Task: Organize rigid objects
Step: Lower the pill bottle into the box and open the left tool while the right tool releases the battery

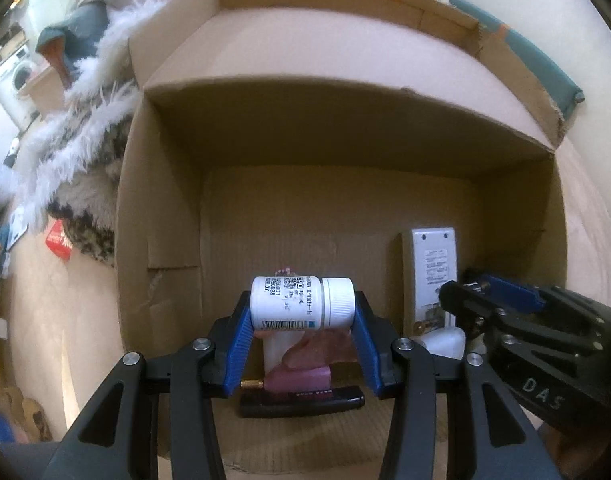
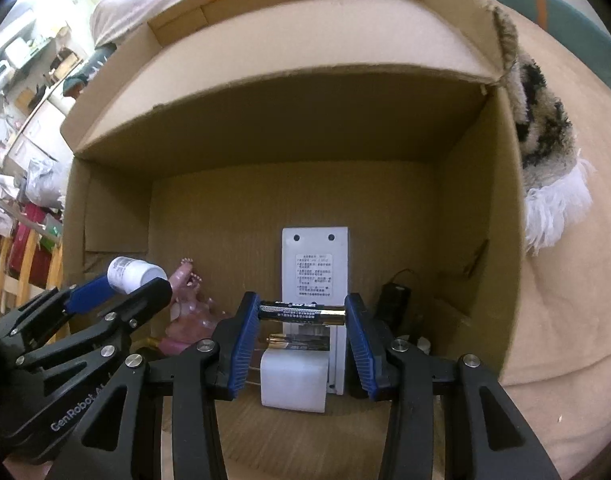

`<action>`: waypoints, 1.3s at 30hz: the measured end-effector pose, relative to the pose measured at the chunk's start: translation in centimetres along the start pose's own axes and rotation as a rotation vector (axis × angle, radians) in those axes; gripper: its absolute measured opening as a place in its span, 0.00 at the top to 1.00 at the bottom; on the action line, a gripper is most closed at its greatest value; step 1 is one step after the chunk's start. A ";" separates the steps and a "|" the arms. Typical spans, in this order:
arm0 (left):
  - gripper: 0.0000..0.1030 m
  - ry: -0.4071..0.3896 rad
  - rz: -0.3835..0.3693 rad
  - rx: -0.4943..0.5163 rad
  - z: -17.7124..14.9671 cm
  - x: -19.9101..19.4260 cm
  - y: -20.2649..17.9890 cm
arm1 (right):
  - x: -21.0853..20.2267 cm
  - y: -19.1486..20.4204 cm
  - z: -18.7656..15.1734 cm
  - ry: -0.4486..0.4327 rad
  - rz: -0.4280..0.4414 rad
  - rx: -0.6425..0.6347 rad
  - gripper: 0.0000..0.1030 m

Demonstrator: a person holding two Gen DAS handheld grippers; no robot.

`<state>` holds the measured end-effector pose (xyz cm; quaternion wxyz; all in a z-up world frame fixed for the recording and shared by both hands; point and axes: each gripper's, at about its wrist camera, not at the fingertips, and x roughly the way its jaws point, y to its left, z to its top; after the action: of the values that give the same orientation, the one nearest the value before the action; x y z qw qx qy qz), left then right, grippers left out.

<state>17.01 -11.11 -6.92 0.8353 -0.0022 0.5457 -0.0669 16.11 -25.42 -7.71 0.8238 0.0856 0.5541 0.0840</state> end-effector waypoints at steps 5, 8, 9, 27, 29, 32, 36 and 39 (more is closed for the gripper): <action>0.58 0.030 0.006 -0.012 -0.1 1.0 0.1 | 0.3 -0.5 0.0 0.014 0.005 0.029 0.55; 0.58 0.031 0.010 -0.014 -0.1 1.2 0.2 | 0.2 -0.6 0.0 0.017 0.014 0.045 0.55; 0.58 0.030 0.011 -0.014 -0.1 1.3 0.2 | 0.1 -0.6 0.0 0.016 0.017 0.045 0.55; 0.17 -0.079 0.094 0.050 -0.4 -2.3 -0.4 | -4.0 -2.4 0.9 -0.119 0.113 0.125 0.21; 0.17 -0.084 0.074 0.042 -0.5 -2.8 -0.4 | -4.5 -2.7 1.0 -0.137 0.115 0.145 0.06; 0.17 -0.110 0.067 0.012 -0.9 -4.6 0.2 | -5.2 -3.1 0.8 -0.160 0.139 0.165 0.00; 0.17 -0.117 0.094 -0.004 -1.6 -6.1 0.3 | -5.6 -3.7 -0.3 -0.154 0.149 0.189 0.00; 0.17 -0.103 0.059 -0.026 -2.2 -6.8 1.3 | -6.5 -3.7 -1.1 -0.161 0.147 0.193 0.00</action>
<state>12.47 -8.92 -1.69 0.8638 -0.0005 0.5026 -0.0351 12.80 -30.47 -3.14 0.8452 0.2111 0.4838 0.0833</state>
